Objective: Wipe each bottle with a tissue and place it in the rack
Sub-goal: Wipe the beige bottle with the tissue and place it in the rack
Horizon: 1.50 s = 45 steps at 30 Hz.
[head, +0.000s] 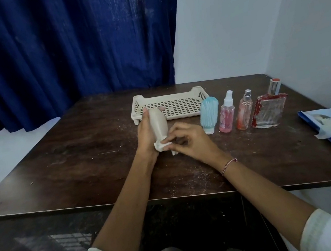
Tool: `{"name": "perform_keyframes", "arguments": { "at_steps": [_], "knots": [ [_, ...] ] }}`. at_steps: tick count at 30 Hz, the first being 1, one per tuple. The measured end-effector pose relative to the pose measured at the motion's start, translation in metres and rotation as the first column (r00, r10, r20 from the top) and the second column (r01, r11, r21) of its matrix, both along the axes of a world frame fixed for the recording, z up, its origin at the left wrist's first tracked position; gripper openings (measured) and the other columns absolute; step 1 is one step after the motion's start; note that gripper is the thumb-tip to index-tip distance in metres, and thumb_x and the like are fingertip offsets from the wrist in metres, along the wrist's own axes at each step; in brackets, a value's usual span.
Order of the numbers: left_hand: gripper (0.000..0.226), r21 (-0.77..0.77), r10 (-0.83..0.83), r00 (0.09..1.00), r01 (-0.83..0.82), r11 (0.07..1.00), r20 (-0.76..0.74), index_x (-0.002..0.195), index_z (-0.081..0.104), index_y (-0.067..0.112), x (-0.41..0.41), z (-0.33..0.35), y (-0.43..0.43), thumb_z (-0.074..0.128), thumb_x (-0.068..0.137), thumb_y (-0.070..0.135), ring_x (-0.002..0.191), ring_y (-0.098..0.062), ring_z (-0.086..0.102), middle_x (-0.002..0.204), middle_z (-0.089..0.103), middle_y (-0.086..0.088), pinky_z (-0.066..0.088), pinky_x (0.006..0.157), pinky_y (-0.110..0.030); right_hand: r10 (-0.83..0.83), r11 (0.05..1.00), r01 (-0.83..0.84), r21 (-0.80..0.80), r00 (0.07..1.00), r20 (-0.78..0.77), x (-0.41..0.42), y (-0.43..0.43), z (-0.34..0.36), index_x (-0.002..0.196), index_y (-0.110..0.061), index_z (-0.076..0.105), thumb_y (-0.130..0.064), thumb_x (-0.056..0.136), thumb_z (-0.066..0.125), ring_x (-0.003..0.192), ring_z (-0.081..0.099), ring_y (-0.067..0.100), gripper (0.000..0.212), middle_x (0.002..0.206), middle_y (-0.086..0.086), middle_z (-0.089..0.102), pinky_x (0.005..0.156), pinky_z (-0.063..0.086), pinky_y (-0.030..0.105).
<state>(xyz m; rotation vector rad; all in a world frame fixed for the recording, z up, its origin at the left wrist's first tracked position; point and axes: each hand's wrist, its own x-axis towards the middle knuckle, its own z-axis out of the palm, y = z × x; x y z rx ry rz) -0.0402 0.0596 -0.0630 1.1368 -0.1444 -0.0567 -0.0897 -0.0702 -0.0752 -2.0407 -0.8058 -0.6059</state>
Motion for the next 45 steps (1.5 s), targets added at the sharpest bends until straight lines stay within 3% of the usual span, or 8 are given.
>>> {"name": "perform_keyframes", "arguments": {
  "at_steps": [9,15,19,23,27,33,40,45],
  "knots": [
    [0.049,-0.053,-0.206,0.977,0.204,0.978,-0.05,0.098,0.065,0.011,-0.001,0.001,-0.007,0.031,0.099,0.046,0.075,-0.018,0.065,0.085,0.069,-0.008,0.055,0.064,-0.031,-0.165,0.975,0.15,0.164,0.983,0.082,0.004,-0.007,0.005,0.095,-0.005,0.071,-0.008,0.078,0.072,0.081,0.059,0.01,0.017,0.09,0.003,0.06,0.07,0.055,0.029],
    [0.035,0.079,-0.251,0.963,0.259,0.963,-0.098,0.096,0.064,0.017,-0.008,-0.001,-0.012,0.039,0.098,0.042,0.067,-0.01,0.062,0.079,0.068,-0.001,0.049,0.062,-0.022,-0.298,0.909,0.263,0.324,0.952,0.065,0.008,-0.012,0.008,0.107,-0.009,0.068,-0.011,0.086,0.065,0.091,0.057,0.014,0.021,0.094,0.0,0.057,0.075,0.055,0.035],
    [0.034,0.024,-0.189,0.979,0.191,0.981,-0.073,0.096,0.065,0.015,-0.006,-0.001,-0.01,0.043,0.098,0.04,0.082,-0.016,0.065,0.092,0.071,-0.004,0.051,0.077,-0.029,-0.239,0.94,0.21,0.268,0.968,0.08,0.007,-0.009,0.005,0.106,-0.009,0.069,-0.008,0.085,0.064,0.092,0.056,0.011,0.021,0.094,-0.004,0.053,0.074,0.055,0.032],
    [0.042,-0.054,-0.11,0.992,0.107,0.993,-0.063,0.09,0.068,0.013,-0.003,-0.001,-0.006,0.038,0.099,0.041,0.073,-0.017,0.066,0.084,0.071,-0.006,0.055,0.063,-0.031,-0.143,0.973,0.132,0.191,0.989,0.048,0.006,-0.005,0.002,0.104,-0.009,0.069,-0.005,0.081,0.068,0.09,0.058,0.013,0.023,0.095,-0.001,0.055,0.074,0.056,0.028],
    [0.037,-0.04,0.044,0.999,-0.043,0.998,0.028,0.097,0.068,0.019,0.002,-0.002,0.0,0.036,0.1,0.039,0.093,-0.021,0.062,0.107,0.065,-0.009,0.055,0.069,-0.032,-0.036,0.997,0.035,0.076,0.999,0.023,0.002,0.001,-0.001,0.102,-0.008,0.07,-0.005,0.079,0.071,0.085,0.058,0.008,0.022,0.093,0.001,0.057,0.07,0.051,0.015],
    [0.033,-0.038,0.247,0.969,-0.246,0.969,0.03,0.106,0.062,0.015,0.003,-0.003,0.004,0.036,0.101,0.035,0.087,-0.016,0.062,0.105,0.065,-0.007,0.056,0.064,-0.023,0.004,0.984,0.013,-0.177,0.996,0.091,-0.004,0.006,0.0,0.109,-0.007,0.066,-0.016,0.077,0.074,0.099,0.054,0.013,0.034,0.104,0.006,0.054,0.087,0.048,0.026],
    [0.037,0.075,0.15,0.981,-0.16,0.984,0.124,0.115,0.064,0.03,0.002,-0.004,-0.003,0.031,0.101,0.041,0.116,-0.016,0.056,0.129,0.057,-0.001,0.048,0.097,-0.031,-0.119,0.932,0.231,-0.28,0.923,0.366,-0.001,0.009,0.0,0.099,-0.001,0.066,-0.007,0.085,0.062,0.093,0.054,0.02,0.016,0.101,0.01,0.059,0.086,0.046,0.025],
    [0.042,0.135,0.096,0.991,-0.108,0.985,0.092,0.133,0.05,0.022,0.004,-0.006,-0.003,0.056,0.093,0.03,0.113,-0.013,0.057,0.126,0.058,-0.001,0.048,0.093,-0.025,-0.113,0.923,0.245,-0.297,0.91,0.4,-0.002,0.01,0.001,0.095,0.0,0.067,-0.001,0.083,0.061,0.091,0.055,0.023,0.013,0.1,0.011,0.062,0.081,0.047,0.03]
  ]
}}
